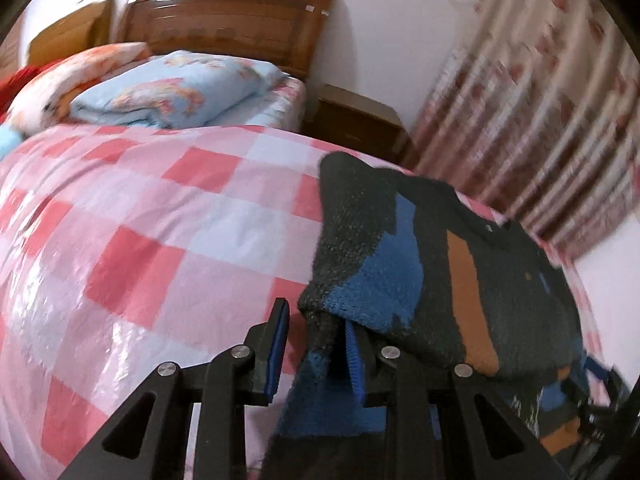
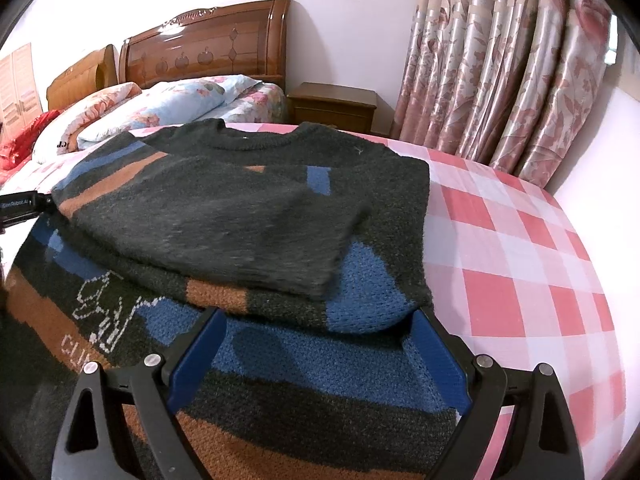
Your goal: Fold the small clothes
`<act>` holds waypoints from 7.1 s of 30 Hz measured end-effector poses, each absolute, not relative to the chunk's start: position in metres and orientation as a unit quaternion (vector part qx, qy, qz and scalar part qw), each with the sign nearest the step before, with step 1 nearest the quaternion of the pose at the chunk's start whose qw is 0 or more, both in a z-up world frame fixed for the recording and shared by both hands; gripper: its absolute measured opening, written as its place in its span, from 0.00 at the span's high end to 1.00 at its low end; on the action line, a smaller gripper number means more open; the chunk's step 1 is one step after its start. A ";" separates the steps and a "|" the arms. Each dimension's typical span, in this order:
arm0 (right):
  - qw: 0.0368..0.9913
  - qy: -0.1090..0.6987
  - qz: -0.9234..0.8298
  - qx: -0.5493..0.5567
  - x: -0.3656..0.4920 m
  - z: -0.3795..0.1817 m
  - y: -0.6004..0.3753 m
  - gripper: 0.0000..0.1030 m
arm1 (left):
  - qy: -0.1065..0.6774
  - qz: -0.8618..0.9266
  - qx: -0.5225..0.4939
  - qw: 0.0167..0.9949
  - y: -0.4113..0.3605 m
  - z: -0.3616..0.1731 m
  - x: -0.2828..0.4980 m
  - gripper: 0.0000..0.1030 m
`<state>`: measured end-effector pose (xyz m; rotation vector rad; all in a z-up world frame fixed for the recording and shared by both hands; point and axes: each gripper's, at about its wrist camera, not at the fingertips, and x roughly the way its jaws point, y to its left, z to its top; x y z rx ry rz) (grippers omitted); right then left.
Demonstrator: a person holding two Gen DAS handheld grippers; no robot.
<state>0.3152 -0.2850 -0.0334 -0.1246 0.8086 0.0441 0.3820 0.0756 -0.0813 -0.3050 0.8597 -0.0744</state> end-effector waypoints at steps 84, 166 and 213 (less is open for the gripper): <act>0.905 0.395 0.153 -0.037 0.353 -0.031 -0.236 0.00 | 0.393 -0.147 -0.198 0.886 0.042 -0.041 0.482 0.77; 0.896 0.418 0.110 -0.102 0.259 -0.022 -0.196 0.00 | 0.398 -0.162 0.016 0.903 -0.002 -0.037 0.266 0.76; 0.874 0.470 0.093 -0.083 0.230 -0.040 -0.256 0.00 | 0.430 -0.107 -0.016 0.896 0.068 -0.061 0.268 0.78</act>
